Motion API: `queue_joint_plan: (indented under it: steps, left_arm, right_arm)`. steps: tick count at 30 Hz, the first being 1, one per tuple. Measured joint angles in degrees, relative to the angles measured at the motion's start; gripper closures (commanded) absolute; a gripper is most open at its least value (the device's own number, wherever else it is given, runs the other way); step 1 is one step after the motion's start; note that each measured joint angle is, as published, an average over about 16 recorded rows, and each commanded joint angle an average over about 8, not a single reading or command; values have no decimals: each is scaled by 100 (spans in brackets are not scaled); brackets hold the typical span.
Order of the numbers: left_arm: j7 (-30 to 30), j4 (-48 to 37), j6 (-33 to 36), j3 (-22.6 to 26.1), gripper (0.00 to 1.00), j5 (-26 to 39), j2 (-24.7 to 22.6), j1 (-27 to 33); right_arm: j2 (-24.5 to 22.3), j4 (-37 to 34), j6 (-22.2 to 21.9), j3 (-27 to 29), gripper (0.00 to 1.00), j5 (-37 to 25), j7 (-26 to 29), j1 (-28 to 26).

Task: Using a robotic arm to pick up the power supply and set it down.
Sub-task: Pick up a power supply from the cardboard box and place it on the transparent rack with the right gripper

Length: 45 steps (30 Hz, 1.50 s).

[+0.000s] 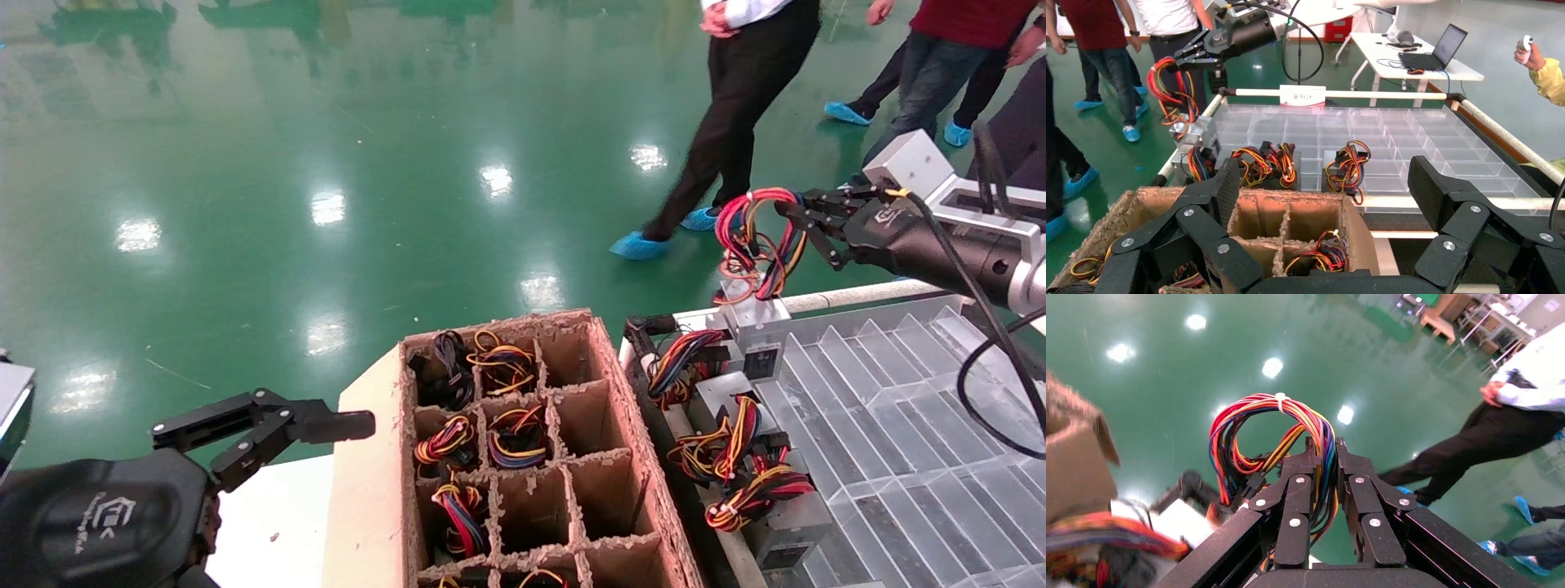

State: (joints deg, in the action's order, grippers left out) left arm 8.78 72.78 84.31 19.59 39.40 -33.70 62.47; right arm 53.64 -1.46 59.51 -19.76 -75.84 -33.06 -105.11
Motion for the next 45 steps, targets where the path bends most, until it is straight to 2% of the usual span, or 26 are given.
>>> queue_joint_plan:
  steps: [25, 38, 45]
  left_arm:
    - [-1, 0, -1, 3, 0, -2, 1, 1]
    - [-2, 0, -2, 4, 0, -3, 1, 1]
    - [-2, 0, -2, 5, 0, -3, 2, 1]
  right_arm:
    - [-68, -52, -122, 741, 100, 1064, 260, 969]
    - [-203, 41, 153, 854, 100, 1225, 358, 1226]
    - [-217, 53, 158, 860, 100, 1233, 408, 1294]
